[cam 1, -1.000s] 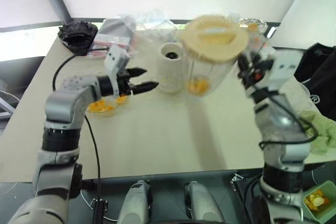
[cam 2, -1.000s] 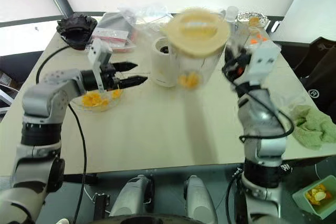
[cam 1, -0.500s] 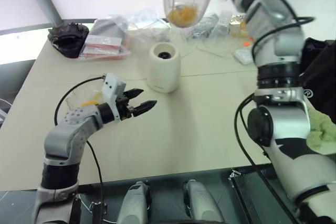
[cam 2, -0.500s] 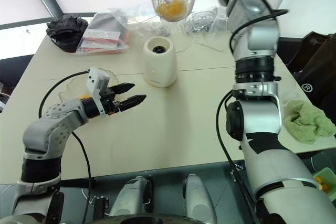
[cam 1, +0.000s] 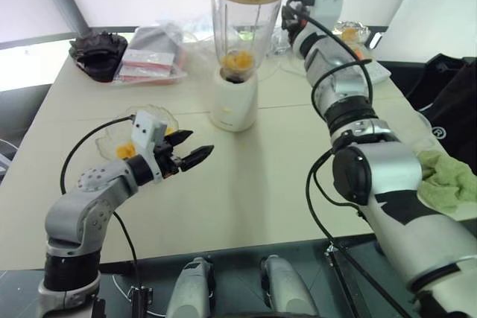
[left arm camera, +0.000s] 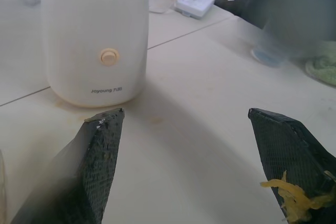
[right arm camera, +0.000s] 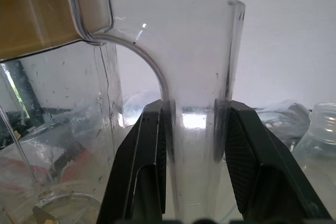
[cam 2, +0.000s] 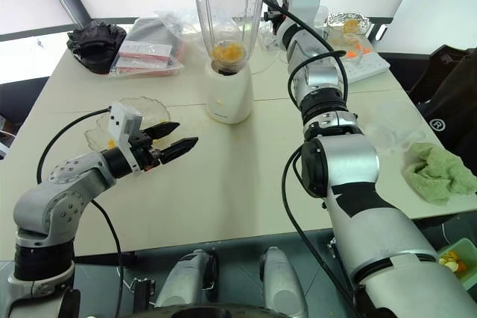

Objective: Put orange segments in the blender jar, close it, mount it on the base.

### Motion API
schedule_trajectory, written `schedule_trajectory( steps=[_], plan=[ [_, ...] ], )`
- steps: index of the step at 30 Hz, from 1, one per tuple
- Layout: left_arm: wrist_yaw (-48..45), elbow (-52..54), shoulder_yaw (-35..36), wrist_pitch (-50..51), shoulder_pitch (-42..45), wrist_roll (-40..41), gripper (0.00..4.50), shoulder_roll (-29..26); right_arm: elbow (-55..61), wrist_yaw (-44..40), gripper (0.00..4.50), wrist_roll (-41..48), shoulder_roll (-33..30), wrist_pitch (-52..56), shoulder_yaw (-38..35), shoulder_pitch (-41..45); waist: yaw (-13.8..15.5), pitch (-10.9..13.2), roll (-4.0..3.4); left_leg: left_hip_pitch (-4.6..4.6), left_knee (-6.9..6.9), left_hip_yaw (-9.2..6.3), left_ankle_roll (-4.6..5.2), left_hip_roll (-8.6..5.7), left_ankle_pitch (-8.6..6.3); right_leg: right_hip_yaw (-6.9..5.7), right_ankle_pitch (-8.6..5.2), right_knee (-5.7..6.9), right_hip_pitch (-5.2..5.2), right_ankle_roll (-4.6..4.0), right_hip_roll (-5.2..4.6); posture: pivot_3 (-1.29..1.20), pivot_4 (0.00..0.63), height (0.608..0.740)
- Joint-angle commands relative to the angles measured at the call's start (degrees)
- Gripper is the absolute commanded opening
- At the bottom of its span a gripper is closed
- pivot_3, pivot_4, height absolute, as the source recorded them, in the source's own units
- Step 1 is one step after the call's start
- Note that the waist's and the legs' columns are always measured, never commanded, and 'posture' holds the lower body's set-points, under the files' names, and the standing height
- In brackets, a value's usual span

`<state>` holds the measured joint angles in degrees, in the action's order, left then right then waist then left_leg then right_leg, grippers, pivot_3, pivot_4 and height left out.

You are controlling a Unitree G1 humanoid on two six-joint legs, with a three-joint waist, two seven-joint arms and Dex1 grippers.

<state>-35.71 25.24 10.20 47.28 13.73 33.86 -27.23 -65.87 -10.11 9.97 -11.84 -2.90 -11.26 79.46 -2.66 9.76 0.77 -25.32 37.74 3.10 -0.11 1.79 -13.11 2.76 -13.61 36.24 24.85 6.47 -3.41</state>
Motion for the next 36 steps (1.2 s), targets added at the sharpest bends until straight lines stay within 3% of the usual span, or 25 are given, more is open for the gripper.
schedule_trajectory(
  steps=[1,28,35,36],
  plan=[
    [0.8,2.0,-0.4,-1.1,0.2,0.8,3.94,-0.2,0.5,-0.2,1.07,-0.2,0.4,-2.0,-0.4,3.2,0.0,0.0,0.0,0.0,0.0,0.0,0.0,0.0,0.0,0.0,0.0,0.0,0.0,0.0,0.01,0.0,0.15,0.74],
    [2.3,0.9,-3.4,-3.7,-0.2,0.2,3.94,-0.3,-0.5,-3.2,1.07,-4.1,2.8,-0.8,2.4,-1.4,-1.3,0.0,0.0,0.06,-0.54,-0.04,-0.33,0.01,0.2,0.0,0.01,-0.01,0.18,0.0,0.07,0.0,0.15,0.74],
    [1.9,-0.6,-4.9,-4.7,0.8,-0.3,4.01,-0.5,1.5,-3.8,4.46,-4.4,2.4,-0.1,2.5,-3.7,-1.3,0.0,0.01,0.28,-0.55,-0.03,-0.34,0.01,0.2,0.0,0.0,-0.01,-0.04,0.0,0.09,0.0,0.15,0.74],
    [1.8,-0.8,-5.2,-4.8,1.1,-0.3,4.01,-0.5,2.0,-4.0,4.46,-4.5,2.4,0.0,2.7,-4.1,-1.3,0.0,0.01,0.28,-0.55,-0.03,-0.34,0.01,0.2,0.01,0.0,-0.01,-0.04,0.0,0.09,0.0,0.15,0.74]
  ],
)
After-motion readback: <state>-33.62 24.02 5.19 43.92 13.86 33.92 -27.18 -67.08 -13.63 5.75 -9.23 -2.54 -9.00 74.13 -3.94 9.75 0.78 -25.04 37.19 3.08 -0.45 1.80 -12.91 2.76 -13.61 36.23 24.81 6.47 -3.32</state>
